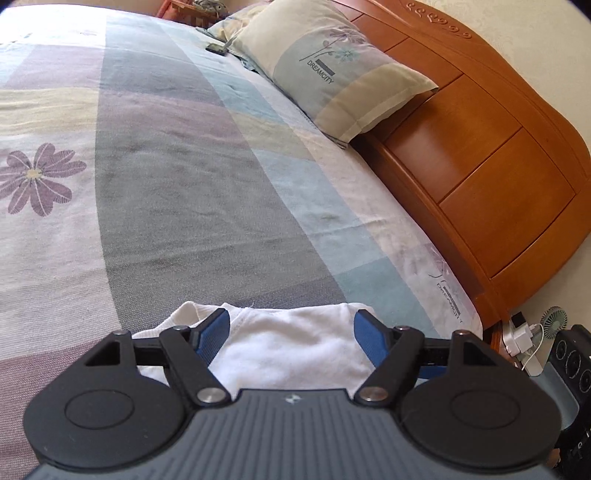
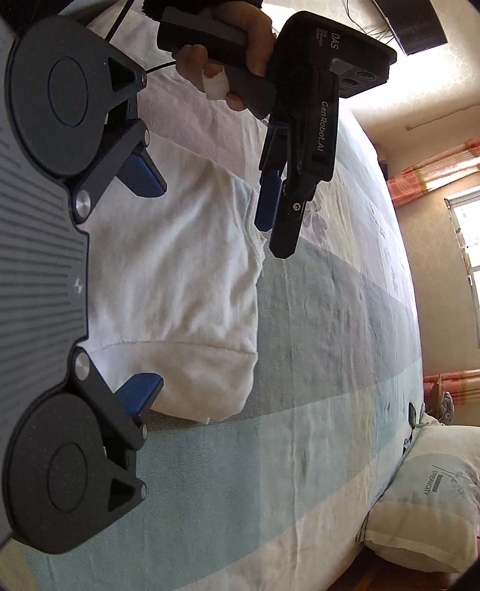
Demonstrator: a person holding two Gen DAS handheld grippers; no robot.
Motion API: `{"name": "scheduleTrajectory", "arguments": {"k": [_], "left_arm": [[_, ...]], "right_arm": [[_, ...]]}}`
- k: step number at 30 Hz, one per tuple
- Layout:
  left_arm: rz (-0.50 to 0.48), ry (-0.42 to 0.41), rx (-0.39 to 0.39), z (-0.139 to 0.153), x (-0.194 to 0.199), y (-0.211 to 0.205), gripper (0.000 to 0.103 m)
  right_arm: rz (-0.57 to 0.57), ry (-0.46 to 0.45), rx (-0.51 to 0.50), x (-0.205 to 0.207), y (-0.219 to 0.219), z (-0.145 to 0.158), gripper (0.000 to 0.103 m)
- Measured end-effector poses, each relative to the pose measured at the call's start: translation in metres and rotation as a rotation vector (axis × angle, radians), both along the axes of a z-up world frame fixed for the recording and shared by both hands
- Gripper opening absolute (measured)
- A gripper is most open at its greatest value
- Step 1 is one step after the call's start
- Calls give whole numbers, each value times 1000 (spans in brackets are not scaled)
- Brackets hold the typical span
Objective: Fold clothes
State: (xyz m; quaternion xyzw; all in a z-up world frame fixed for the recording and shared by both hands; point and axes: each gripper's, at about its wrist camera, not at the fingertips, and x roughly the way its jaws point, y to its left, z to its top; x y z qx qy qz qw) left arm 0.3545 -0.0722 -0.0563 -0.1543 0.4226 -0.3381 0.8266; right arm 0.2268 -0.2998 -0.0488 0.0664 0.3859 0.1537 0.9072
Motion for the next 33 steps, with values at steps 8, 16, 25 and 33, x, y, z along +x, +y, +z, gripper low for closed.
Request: {"name": "scheduleTrajectory", "arguments": {"k": [8, 16, 25, 33], "left_arm": [[73, 104, -58, 0, -18, 30, 77], [54, 154, -66, -32, -9, 14, 80], [150, 62, -79, -10, -12, 28, 80], [302, 83, -71, -11, -33, 76, 80]], "right_arm": [[-3, 64, -63, 45, 7, -29, 103], [-95, 62, -46, 27, -23, -21, 103], [-34, -20, -52, 36, -26, 1, 93], [202, -52, -114, 93, 11, 0, 66]]}}
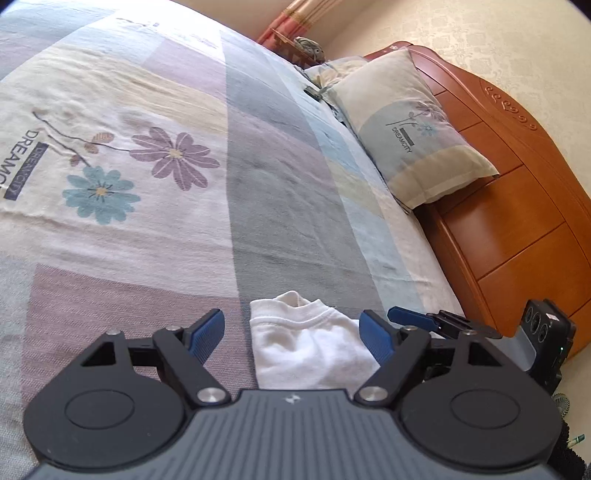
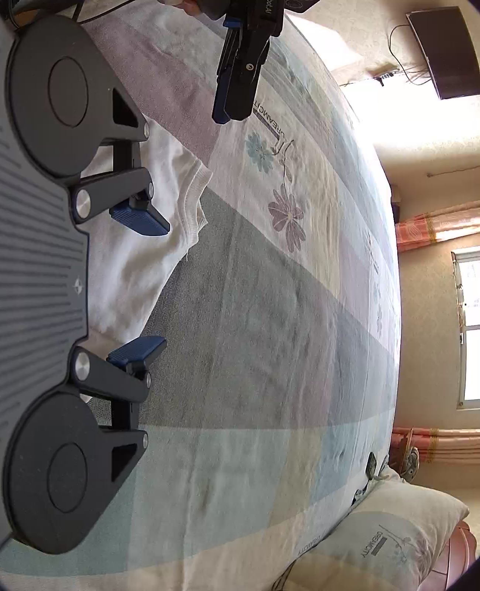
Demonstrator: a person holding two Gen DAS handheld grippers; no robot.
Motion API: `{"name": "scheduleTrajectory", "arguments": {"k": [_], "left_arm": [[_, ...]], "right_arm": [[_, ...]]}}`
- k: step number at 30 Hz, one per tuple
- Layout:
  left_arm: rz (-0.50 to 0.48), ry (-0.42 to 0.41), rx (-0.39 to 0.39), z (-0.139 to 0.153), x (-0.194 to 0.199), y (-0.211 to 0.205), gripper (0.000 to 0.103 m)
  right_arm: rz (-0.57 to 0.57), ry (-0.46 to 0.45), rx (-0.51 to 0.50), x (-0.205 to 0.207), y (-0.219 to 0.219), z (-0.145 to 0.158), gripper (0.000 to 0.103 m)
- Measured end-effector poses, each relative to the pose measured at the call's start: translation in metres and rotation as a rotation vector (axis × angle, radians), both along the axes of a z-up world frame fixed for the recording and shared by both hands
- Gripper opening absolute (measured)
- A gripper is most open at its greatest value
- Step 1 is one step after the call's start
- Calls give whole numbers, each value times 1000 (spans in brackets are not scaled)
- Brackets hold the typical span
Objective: Fold clothes
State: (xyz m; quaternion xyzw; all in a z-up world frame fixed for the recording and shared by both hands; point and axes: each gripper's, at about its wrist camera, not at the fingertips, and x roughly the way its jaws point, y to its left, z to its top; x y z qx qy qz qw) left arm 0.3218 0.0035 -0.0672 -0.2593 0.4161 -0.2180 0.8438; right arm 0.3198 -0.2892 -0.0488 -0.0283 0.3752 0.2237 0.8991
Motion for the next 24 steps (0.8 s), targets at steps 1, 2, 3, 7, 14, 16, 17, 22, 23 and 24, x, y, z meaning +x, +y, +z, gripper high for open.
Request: {"name": "scheduleTrajectory", "arguments": {"k": [1, 2, 3, 7, 14, 16, 17, 22, 23, 24], "left_arm": [[12, 6, 0, -1, -3, 4, 80], [24, 11, 1, -2, -5, 7, 80], [36, 17, 1, -4, -8, 11, 80], [61, 27, 4, -5, -14, 18, 80], [28, 15, 18, -3, -16, 8, 80], [19, 11, 22, -2, -17, 5, 80], [14, 9, 24, -2, -17, 4, 80], [-10, 0, 34, 0, -19, -3, 80], [-14, -1, 36, 0, -19, -5, 80], [-14, -1, 33, 0, -20, -5, 80]], "right_arm": [[28, -1, -6, 6, 7, -2, 66], [54, 4, -12, 12, 14, -6, 66], [79, 13, -18, 18, 21, -9, 66], [185, 84, -74, 30, 43, -28, 24], [100, 54, 30, 28, 15, -18, 14], [88, 62, 57, 32, 14, -22, 16], [91, 64, 69, 32, 15, -24, 16], [133, 23, 56, 34, 29, -24, 16], [141, 13, 56, 35, 31, -22, 16], [150, 6, 58, 37, 33, -22, 16]]}}
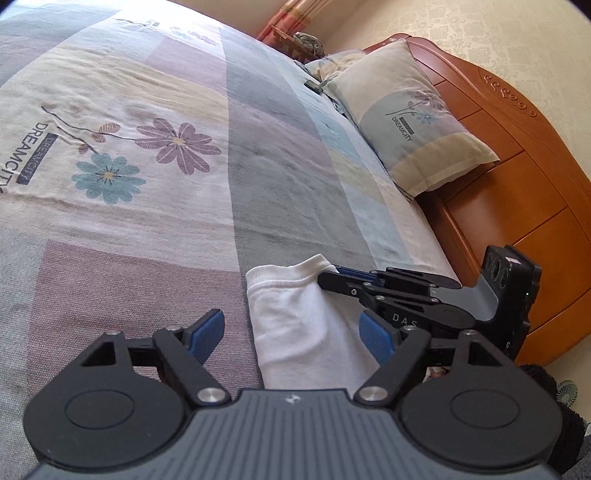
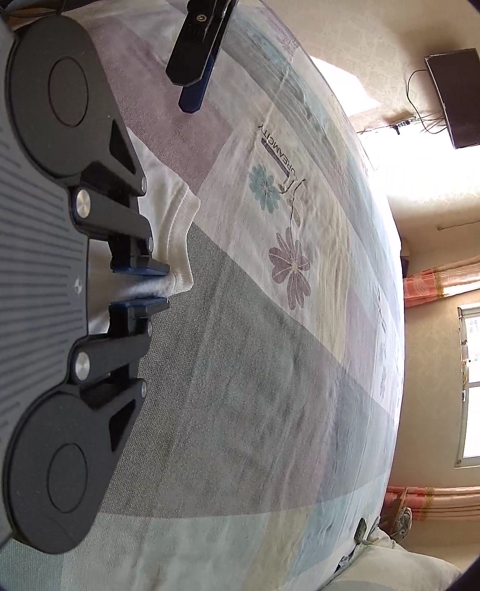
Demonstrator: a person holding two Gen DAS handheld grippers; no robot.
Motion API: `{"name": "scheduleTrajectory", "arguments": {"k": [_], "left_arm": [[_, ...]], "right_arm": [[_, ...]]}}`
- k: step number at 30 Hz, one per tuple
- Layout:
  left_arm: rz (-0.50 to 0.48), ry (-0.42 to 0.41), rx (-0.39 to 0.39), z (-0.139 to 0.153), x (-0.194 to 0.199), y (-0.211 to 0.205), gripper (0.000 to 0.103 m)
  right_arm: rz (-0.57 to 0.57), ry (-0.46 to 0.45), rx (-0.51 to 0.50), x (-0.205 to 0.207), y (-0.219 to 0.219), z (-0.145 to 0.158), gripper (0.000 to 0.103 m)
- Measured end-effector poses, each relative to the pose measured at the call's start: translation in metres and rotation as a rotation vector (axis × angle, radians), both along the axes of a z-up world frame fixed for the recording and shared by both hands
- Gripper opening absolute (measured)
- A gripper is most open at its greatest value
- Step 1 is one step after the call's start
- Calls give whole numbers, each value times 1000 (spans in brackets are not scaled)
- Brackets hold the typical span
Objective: Fold clothes
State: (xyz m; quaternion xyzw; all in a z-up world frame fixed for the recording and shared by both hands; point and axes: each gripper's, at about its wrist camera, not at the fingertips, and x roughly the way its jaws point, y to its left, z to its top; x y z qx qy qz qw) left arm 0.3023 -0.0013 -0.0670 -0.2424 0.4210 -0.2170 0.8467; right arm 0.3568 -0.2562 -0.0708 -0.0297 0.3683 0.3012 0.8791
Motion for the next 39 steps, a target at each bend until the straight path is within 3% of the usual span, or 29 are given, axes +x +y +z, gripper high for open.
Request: {"name": "scheduleTrajectory", "arguments": {"k": [5, 9, 13, 18, 20, 21, 26, 31, 35, 39], "left_arm": [[5, -4, -3, 3, -2, 1, 80], [9, -20, -1, 7, -1, 4, 80], [16, -37, -1, 12, 1, 7, 81], [35, -62, -6, 18, 4, 11, 81], [38, -63, -2, 20, 2, 14, 81], [39, -64, 1, 21, 2, 14, 81], [25, -76, -1, 25, 2, 14, 81], [-69, -80, -27, 21, 13, -9, 81], [-192, -61, -73, 10, 19, -44, 81], [-299, 13, -44, -15, 23, -76, 81]], "right_arm": [[17, 9, -15, 6, 4, -7, 24], [-39, -34, -2, -10, -7, 15, 33], [-42, -26, 51, -37, -21, 34, 33], [64, 62, 41, -52, 18, 8, 34], [81, 64, 46, -54, 39, -4, 45], [83, 56, 53, -55, 47, -6, 59], [96, 42, 49, -58, 58, 8, 58], [-61, 21, 76, -82, 4, 30, 57], [-191, 56, 54, -105, -34, 23, 57], [-315, 95, 26, -129, -69, 15, 57]]}}
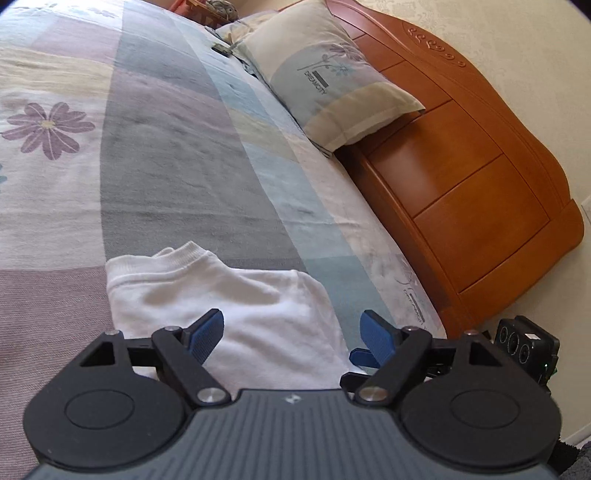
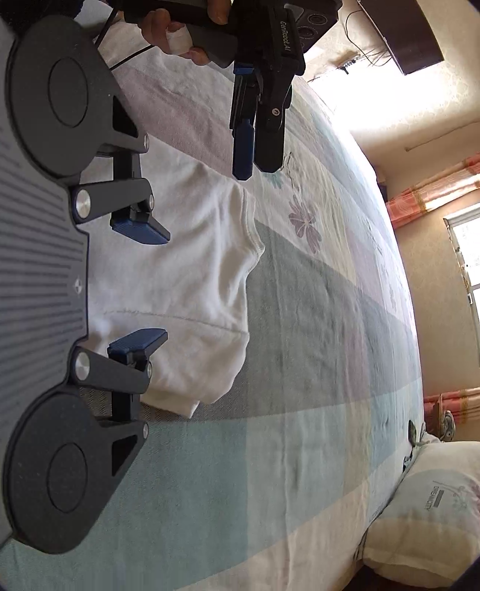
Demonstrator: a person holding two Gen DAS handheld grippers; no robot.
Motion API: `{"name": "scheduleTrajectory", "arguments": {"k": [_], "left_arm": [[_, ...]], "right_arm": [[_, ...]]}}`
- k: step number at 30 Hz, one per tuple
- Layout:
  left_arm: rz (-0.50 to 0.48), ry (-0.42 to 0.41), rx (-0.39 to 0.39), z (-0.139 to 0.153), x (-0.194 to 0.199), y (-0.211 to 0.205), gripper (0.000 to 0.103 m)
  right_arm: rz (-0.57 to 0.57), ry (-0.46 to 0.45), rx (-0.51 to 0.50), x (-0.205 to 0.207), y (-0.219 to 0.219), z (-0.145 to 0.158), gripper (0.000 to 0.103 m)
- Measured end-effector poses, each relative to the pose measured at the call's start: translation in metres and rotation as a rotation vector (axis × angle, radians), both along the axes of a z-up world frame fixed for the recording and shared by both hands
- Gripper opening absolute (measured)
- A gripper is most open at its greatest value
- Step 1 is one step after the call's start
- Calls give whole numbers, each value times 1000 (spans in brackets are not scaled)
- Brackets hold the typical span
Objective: Fold clothes
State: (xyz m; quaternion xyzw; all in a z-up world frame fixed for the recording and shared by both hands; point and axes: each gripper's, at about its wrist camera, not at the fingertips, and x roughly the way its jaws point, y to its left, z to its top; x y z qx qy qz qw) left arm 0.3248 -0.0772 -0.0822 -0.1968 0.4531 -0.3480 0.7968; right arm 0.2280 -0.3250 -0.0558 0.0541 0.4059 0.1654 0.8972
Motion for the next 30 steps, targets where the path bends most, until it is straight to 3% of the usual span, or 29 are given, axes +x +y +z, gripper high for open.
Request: {"name": "scheduleTrajectory", "arguments": {"k": [5, 11, 14, 17, 21, 25, 28, 30], "left_arm": [[-34, -22, 10, 10, -5, 0, 80], [-64, -30, -16, 21, -21, 10, 84], [-40, -24, 54, 15, -26, 15, 84], [-32, -38, 42, 21, -23, 26, 84], [-70, -79, 44, 31, -24, 33, 84], [-129, -110, 70, 33, -32, 35, 84], [-141, -110, 90, 31, -40, 41, 84], [-142, -110, 86, 31, -42, 47, 84]], "right_arm": [[-124, 19, 9, -27, -36, 1, 56], [-26, 19, 118, -27, -18, 10, 56], [-2, 31, 60, -31, 2, 6, 57], [55, -11, 28, -45, 18, 14, 57], [134, -51, -10, -64, 47, 19, 67], [168, -17, -42, -82, 86, 3, 68], [156, 64, -132, -95, 116, -18, 68], [158, 57, -188, -107, 127, -17, 68]]}}
